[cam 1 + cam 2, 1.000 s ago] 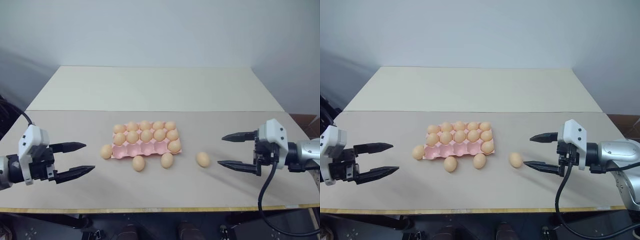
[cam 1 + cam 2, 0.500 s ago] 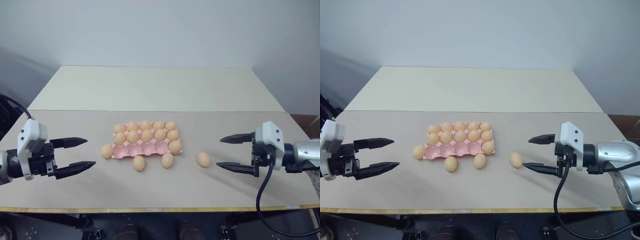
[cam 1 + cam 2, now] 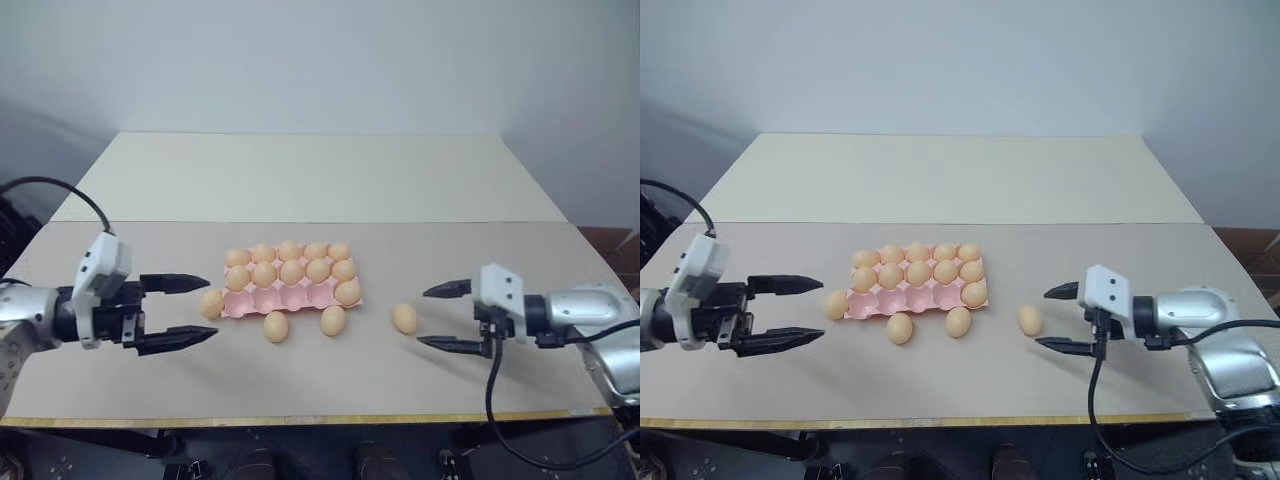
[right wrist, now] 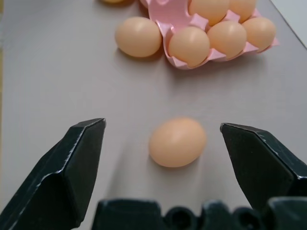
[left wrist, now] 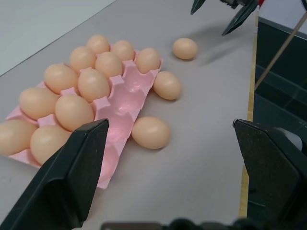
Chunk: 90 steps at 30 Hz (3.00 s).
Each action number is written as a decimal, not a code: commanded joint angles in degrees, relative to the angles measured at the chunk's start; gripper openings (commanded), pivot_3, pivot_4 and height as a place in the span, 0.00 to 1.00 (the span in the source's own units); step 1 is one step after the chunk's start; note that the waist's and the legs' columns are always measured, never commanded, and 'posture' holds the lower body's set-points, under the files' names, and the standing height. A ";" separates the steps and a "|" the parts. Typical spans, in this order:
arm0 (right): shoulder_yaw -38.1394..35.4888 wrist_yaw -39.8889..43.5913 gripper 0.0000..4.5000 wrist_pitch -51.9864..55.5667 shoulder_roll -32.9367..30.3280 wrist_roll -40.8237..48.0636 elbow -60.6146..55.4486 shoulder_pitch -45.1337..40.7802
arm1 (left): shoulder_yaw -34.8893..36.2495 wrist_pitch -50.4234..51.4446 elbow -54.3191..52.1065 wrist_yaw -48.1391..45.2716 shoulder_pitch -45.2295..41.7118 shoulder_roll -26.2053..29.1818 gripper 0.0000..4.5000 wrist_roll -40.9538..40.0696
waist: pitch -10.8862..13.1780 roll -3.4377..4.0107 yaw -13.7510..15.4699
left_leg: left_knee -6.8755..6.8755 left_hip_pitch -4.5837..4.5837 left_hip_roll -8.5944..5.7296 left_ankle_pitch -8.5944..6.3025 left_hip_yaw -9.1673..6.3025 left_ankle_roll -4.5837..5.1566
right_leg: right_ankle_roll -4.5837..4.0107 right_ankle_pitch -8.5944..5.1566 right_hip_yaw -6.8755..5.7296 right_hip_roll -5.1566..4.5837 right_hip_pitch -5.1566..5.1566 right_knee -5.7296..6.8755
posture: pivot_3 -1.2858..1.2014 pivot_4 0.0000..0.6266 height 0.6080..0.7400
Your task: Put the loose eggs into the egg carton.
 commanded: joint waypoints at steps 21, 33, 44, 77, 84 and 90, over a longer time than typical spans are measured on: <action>5.55 -4.11 0.53 -7.73 7.92 -8.79 10.03 -8.28 | 0.36 -2.74 0.89 -0.02 -1.22 -0.92 1.00 0.50 | 0.01 0.02 0.23 | 0.00 0.00 -0.01 0.00 0.00 0.00 | 0.00 0.00 -0.01 0.00 -0.01 0.04 | 0.52 0.24 1.00; 14.90 -9.83 0.53 -0.54 22.60 -12.53 10.25 -23.26 | 1.86 0.08 0.76 10.93 -6.32 -7.37 1.00 -3.53 | 0.01 0.02 0.31 | 0.01 -0.04 -0.01 0.00 -0.09 0.00 | -0.02 0.01 -0.06 -0.01 -0.06 0.13 | 0.52 0.24 1.00; 17.20 -12.35 0.96 1.81 26.06 -16.48 13.04 -25.38 | 1.29 -0.10 0.61 10.43 -6.97 -6.32 1.00 -3.04 | 0.02 0.03 0.21 | 0.01 -0.02 -0.01 0.00 -0.09 0.00 | -0.03 0.01 -0.07 -0.01 -0.07 0.18 | 0.52 0.24 1.00; -8.03 5.06 0.99 8.93 -0.20 11.72 -9.27 -3.11 | 6.91 -12.84 8.73 -4.56 3.40 0.09 1.00 5.02 | 0.04 0.05 0.20 | -0.01 -0.03 0.01 0.00 -0.04 0.00 | -0.03 -0.01 -0.06 0.00 -0.03 0.03 | 0.52 0.24 1.00; 0.32 4.81 0.99 0.19 1.21 3.50 -11.14 -4.00 | 5.33 -12.28 8.13 -4.47 2.17 -0.06 1.00 4.65 | 0.04 0.05 0.18 | -0.01 -0.02 0.02 0.00 -0.04 0.00 | -0.03 -0.01 -0.06 0.00 -0.02 0.02 | 0.52 0.24 1.00; 11.98 4.46 0.99 -12.77 7.05 -8.45 -5.50 -11.14 | 2.39 -11.96 8.23 -4.62 -0.37 -0.30 1.00 4.45 | 0.04 0.05 0.04 | -0.01 -0.02 0.02 0.00 -0.04 0.00 | -0.03 0.00 -0.05 0.01 -0.05 0.05 | 0.52 0.24 1.00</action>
